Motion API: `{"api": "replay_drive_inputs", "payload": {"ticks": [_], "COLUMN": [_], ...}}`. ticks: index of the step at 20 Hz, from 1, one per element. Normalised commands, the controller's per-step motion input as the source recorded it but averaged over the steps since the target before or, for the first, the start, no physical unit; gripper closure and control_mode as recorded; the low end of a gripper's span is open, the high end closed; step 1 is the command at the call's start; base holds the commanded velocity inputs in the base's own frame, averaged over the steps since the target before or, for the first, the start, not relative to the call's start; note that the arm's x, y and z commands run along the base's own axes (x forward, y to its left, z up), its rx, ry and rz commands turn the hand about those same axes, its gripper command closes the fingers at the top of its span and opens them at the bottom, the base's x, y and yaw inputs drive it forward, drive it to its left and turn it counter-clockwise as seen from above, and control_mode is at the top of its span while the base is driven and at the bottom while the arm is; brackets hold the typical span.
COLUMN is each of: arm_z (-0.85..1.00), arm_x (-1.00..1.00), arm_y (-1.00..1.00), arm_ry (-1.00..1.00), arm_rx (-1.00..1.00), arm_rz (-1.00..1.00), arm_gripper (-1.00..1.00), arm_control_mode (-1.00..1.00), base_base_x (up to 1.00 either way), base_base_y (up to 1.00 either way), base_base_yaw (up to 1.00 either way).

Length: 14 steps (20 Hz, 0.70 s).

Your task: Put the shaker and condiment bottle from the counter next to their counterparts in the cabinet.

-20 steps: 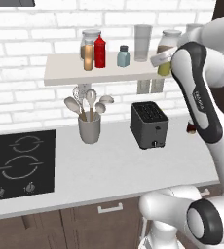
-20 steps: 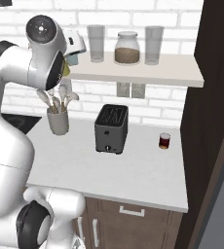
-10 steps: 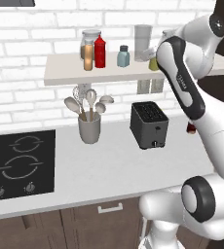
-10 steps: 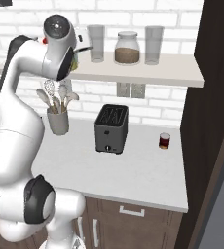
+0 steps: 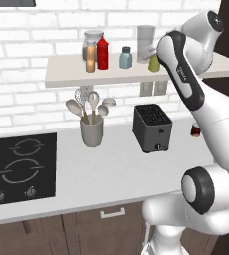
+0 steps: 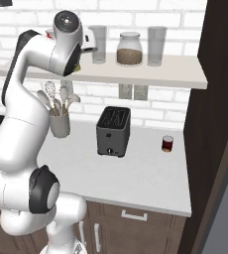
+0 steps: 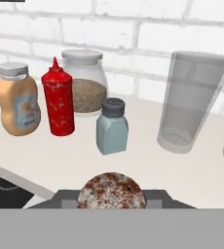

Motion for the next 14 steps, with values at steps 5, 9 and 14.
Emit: {"api": "replay_drive_inputs", "payload": {"ticks": [5,9,14], "arm_z": [-0.23,-0.22,-0.03], "arm_x": [0.20,0.13,0.24], "arm_y": [0.00,0.00,0.00], "arm_ry": [0.00,0.00,0.02], "arm_rx": [0.05,0.00,0.00], "arm_rz": [0.00,-0.02,-0.07], "arm_gripper": [1.00,1.00,1.00], "arm_control_mode": [-1.00,-1.00,-1.00], "base_base_x": [0.00,0.00,0.00], "base_base_y": [0.00,0.00,0.00], "base_base_yaw": [0.00,0.00,0.00]}}
